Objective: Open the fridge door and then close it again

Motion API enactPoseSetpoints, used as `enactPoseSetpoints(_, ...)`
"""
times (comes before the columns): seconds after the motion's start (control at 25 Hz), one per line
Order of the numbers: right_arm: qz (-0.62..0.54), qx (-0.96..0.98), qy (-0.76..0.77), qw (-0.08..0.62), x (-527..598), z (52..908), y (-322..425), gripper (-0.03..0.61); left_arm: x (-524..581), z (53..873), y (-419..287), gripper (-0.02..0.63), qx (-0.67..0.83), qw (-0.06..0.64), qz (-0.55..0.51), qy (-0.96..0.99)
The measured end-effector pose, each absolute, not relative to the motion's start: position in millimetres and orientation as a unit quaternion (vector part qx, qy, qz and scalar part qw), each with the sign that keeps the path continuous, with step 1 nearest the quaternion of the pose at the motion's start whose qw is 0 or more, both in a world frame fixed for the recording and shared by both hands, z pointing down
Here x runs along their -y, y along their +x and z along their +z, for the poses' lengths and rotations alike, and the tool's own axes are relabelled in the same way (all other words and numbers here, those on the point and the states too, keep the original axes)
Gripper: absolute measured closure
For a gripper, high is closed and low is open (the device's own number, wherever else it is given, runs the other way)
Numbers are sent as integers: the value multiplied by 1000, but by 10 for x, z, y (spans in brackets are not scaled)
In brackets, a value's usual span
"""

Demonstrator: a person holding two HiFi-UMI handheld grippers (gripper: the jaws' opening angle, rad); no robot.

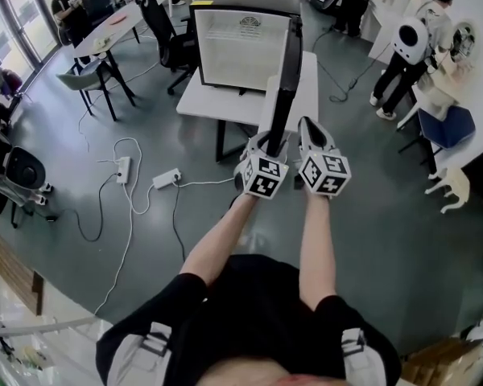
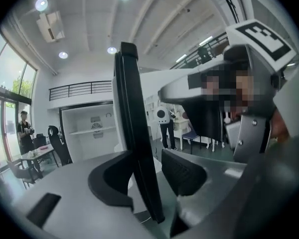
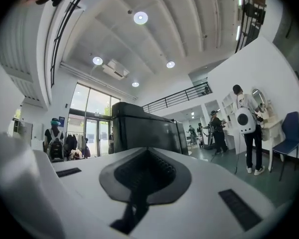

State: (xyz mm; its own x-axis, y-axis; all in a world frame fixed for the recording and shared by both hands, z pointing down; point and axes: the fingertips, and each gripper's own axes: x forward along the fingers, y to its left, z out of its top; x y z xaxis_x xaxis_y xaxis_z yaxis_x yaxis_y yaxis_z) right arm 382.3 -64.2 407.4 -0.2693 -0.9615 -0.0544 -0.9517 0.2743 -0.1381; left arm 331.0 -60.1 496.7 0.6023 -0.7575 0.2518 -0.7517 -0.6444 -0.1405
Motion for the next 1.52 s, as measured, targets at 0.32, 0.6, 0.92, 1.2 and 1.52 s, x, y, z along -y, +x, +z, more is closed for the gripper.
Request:
enactPoseSetpoints(0.32, 5, -818, -572, 66, 734, 3879, 3600, 584, 635, 4930, 3359, 454, -426, 28, -126, -896)
enactPoseSetpoints(0.6, -3, -842, -535, 63, 928, 3932, 3212, 584, 799, 4911, 2947, 459, -441, -20, -82, -894)
enactPoseSetpoints(0.92, -10, -882, -463, 86, 1474, 4007, 2307, 584, 1424, 4885, 1996, 485, -465, -26, -23, -885)
enactPoseSetpoints(1.2, -12, -896, -434, 92, 2367, 4061, 1363, 584, 2400, 4904, 1082, 472, -431, -34, 1, -902)
enactPoseSetpoints(1.52, -11, -887, -455, 78, 3458, 4125, 831, 584, 3572, 4927, 533, 456, -399, -39, 13, -916)
